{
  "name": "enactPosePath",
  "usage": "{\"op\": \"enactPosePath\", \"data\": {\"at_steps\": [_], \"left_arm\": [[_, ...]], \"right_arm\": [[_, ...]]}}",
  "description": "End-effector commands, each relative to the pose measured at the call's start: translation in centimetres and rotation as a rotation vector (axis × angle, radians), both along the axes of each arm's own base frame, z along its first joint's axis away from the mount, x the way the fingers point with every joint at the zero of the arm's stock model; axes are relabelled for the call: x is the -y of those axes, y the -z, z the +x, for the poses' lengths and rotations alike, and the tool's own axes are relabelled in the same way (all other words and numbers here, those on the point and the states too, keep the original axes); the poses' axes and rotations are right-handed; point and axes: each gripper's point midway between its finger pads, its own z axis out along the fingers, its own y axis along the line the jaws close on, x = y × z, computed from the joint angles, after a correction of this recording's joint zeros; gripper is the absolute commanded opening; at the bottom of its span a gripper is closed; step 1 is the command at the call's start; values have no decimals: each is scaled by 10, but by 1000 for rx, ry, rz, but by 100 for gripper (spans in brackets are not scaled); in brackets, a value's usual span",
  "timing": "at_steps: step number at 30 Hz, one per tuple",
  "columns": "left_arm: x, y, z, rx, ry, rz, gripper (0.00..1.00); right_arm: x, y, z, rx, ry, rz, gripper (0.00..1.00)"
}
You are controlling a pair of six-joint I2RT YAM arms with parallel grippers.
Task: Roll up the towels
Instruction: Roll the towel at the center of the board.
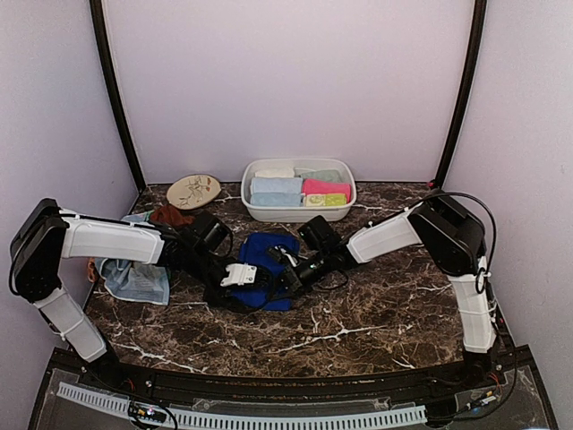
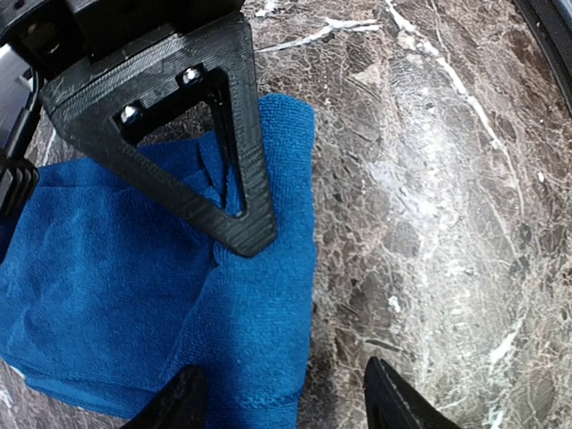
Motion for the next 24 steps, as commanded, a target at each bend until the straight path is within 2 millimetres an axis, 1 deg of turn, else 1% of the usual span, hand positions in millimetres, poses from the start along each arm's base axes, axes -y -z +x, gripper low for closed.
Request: {"op": "enactPosePath", "data": {"at_steps": [1, 8, 12, 15, 16, 18, 20, 21, 23, 24], "left_arm": [[1, 9, 3, 56, 32, 21, 62], [-12, 38, 2, 54, 41, 126, 57], [-20, 55, 8, 69, 21, 185, 49], [-24, 62, 13, 75, 1, 212, 40], [-24, 63, 13, 74, -7, 216, 36], [-24, 64, 13, 68, -13, 218, 28], [-24, 62, 11, 43, -17, 212, 16], [-23, 59, 8, 11, -19, 203, 9], [-20, 51, 2, -59, -21, 176, 6], [-20, 47, -1, -87, -20, 172, 5]], "right_arm": [[6, 18, 5, -53, 32, -62, 0], [3, 14, 10, -71, 52, -60, 0], [3, 6, 14, -77, 65, -41, 1], [6, -7, 21, -65, 93, -13, 12], [10, -9, 25, -53, 110, -13, 14], [18, -20, 34, -16, 137, -5, 21], [30, -29, 46, 39, 171, -9, 34], [37, -31, 51, 71, 187, -19, 38], [51, -38, 61, 176, 225, -44, 49], [60, -42, 67, 251, 250, -64, 53]]}}
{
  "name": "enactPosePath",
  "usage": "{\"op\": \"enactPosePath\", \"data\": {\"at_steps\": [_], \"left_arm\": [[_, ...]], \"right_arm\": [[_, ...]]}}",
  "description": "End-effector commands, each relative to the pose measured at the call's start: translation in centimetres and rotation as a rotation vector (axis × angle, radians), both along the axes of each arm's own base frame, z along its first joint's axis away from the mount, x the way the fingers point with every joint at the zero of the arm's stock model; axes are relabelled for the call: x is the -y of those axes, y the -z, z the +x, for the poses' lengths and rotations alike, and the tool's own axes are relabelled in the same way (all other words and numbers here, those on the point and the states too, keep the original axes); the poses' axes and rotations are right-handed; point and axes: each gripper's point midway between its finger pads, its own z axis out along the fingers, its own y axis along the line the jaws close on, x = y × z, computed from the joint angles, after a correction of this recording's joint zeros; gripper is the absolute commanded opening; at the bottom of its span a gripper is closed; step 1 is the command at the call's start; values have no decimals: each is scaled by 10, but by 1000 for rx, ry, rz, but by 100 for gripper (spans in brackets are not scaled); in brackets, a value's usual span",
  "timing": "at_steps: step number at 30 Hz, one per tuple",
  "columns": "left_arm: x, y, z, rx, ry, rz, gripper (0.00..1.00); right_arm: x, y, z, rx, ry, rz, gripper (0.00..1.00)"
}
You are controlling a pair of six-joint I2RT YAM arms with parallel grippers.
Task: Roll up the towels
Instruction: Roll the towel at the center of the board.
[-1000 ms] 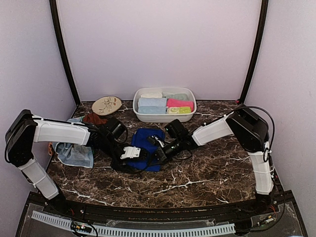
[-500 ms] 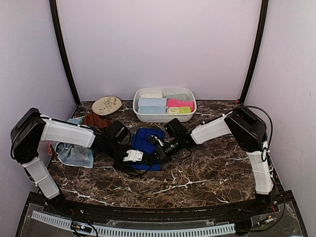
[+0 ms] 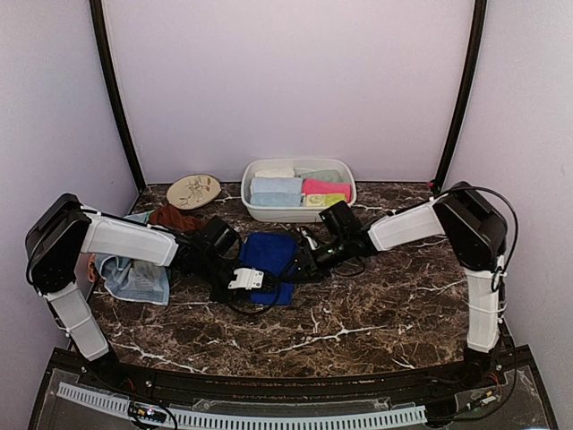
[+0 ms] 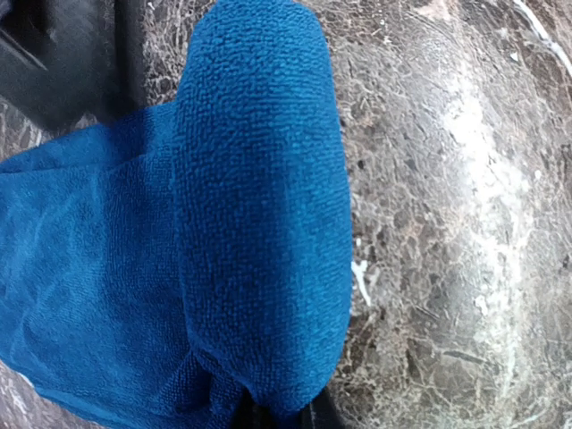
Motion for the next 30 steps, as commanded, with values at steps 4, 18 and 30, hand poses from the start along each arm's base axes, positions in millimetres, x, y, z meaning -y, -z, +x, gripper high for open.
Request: {"op": "enactPosePath", "data": {"at_steps": [4, 18, 30], "left_arm": [[-17, -1, -43, -310, -30, 56, 5], [-23, -13, -60, -518, -101, -2, 7], [-29, -6, -49, -677, -189, -7, 8]], "right_arm": [[66, -43, 50, 553, 205, -183, 70], [115, -131, 30, 1191, 358, -126, 100], [21, -66, -100, 1714, -337, -204, 80]]}}
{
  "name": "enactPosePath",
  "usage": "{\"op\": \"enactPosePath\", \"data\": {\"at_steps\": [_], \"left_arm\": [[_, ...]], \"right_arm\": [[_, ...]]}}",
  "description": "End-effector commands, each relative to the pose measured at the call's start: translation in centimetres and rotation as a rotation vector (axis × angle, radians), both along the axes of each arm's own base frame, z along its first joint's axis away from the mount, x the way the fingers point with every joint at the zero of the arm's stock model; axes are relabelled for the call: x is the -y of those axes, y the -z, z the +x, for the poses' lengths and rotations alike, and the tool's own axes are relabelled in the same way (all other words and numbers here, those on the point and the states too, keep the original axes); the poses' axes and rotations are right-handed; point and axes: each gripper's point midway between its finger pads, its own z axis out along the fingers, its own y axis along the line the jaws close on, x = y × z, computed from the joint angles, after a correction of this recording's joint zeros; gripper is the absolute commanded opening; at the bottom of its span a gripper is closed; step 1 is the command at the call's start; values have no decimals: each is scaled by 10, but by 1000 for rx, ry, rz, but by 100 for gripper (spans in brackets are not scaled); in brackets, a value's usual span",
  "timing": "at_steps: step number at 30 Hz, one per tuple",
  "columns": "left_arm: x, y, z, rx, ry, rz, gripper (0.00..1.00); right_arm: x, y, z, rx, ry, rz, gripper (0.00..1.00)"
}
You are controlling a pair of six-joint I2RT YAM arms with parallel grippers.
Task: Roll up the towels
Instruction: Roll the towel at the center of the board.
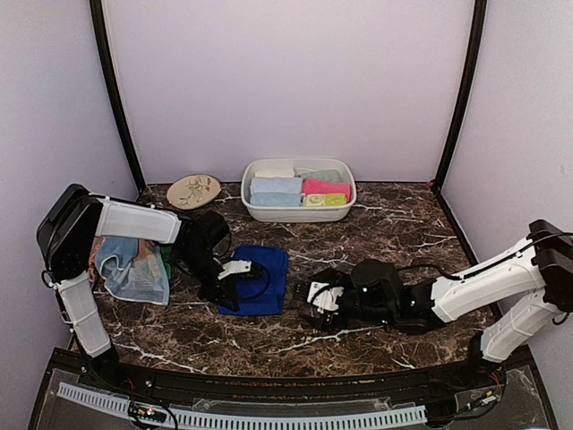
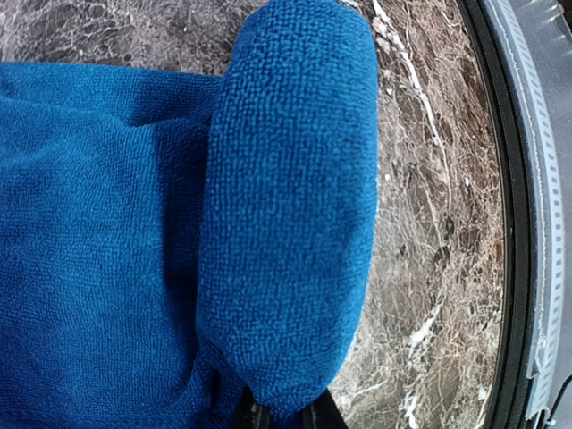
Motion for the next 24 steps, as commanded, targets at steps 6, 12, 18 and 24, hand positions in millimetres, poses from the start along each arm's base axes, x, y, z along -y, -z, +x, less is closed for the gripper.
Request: {"op": "enactPosePath", "data": {"at_steps": [6, 12, 18, 24], "left_arm": [[-6, 5, 0, -140, -41, 50, 10], [-5, 5, 3, -151, -40, 57, 10], [-11, 9, 3, -149, -29, 81, 12], [-11, 5, 0, -167, -19, 64, 18]], "right_arm": [[-86, 9, -30, 317, -290, -121, 73], [-120, 26, -16, 386, -327, -144, 66], [-131, 52, 4, 401, -321, -186, 62], [-128, 72, 23, 341, -263, -192, 50]]}}
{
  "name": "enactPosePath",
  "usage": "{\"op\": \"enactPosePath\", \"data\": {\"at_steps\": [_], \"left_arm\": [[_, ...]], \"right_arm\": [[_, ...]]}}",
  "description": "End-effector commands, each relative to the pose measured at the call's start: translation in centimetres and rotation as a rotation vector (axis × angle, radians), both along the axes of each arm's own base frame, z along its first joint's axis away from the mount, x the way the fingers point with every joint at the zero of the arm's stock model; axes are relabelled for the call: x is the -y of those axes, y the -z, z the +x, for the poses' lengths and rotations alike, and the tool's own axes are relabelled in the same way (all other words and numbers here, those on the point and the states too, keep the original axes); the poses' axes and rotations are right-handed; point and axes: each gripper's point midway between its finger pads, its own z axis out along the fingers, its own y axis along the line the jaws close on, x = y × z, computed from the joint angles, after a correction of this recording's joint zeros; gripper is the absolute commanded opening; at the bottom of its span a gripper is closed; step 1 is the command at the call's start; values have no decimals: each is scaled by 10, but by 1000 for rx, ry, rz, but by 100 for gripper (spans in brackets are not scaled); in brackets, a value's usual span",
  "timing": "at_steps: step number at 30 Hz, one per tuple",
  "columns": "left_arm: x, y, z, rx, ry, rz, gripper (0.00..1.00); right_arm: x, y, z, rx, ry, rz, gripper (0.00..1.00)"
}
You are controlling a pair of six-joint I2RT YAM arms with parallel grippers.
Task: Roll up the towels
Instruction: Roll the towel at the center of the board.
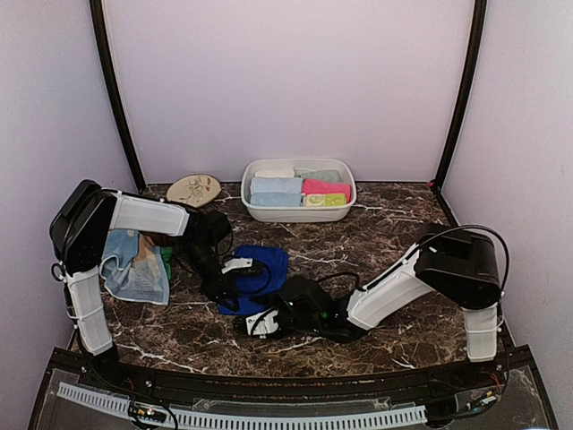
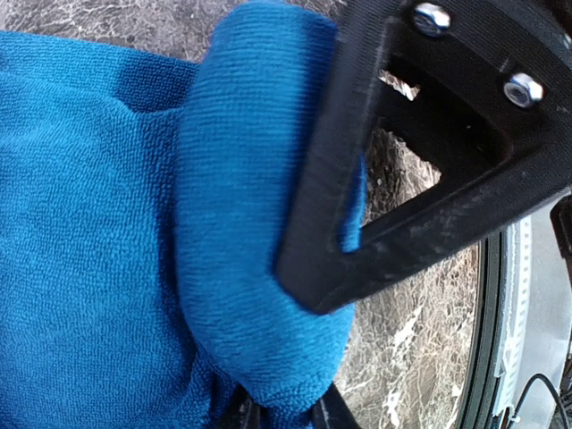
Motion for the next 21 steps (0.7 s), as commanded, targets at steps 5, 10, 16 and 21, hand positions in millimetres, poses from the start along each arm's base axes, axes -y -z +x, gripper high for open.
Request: {"op": "enactPosePath", "data": {"at_steps": [5, 10, 16, 21], "left_arm": [[-13, -2, -1, -4, 6, 10, 27], [-21, -16, 17, 103, -63, -58, 44], [-37, -43, 28, 271, -132, -147, 53], [-50, -51, 20, 387, -116, -168, 54]], "right_arm": [[-2, 2, 23, -116, 92, 65, 25], [1, 4, 15, -281, 108, 49, 2], [10, -2, 9, -560, 191, 74, 0], [13, -12, 3, -862, 230, 101, 0]]}}
